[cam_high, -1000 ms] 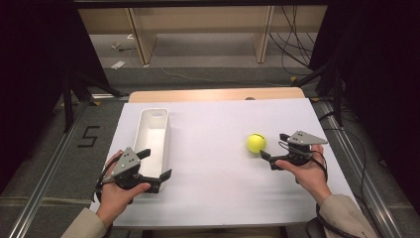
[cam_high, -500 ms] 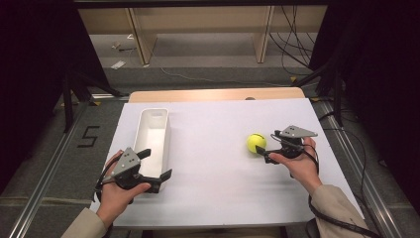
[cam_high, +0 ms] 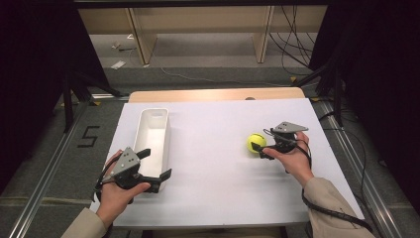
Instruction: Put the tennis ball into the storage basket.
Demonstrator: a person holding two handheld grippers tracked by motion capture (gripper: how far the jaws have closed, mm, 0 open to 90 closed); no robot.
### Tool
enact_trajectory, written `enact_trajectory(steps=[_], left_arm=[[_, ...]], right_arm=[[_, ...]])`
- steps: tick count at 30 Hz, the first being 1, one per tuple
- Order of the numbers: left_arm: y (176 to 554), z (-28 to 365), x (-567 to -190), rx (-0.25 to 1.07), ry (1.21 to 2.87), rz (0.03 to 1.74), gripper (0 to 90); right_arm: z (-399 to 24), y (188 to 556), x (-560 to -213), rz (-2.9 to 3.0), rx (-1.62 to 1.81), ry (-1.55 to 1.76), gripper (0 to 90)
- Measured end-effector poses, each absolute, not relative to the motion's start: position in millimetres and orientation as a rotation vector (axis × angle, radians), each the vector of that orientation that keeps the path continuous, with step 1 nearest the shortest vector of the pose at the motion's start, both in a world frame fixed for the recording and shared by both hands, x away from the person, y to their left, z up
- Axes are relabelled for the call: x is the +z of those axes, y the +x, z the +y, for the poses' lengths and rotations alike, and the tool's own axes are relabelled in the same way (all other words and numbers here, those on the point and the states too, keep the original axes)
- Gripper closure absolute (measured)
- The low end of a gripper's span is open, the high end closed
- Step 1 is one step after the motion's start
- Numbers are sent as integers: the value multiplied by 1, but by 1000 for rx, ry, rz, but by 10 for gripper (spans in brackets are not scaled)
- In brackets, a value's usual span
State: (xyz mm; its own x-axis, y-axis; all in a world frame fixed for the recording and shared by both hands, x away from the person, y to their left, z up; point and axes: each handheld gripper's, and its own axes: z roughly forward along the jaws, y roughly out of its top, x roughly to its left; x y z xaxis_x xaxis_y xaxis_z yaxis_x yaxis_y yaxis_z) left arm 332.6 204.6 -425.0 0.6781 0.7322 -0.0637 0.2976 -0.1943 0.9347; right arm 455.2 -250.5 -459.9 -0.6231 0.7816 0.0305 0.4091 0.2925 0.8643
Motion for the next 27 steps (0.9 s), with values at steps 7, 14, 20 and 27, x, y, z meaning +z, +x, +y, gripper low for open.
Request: enact_trajectory(steps=[7,14,20,27], left_arm=[[333,205,-425,485,1772,825,0],[334,205,-425,484,1772,825,0],[334,205,-425,481,1771,823,0],[334,205,-425,484,1771,823,0]], right_arm=[[-247,463,-465,2183,1253,1080,26],[-243,469,-468,2200,1240,1088,38],[-244,471,-471,2207,1231,1094,45],[-242,473,-474,2224,1225,1100,51]])
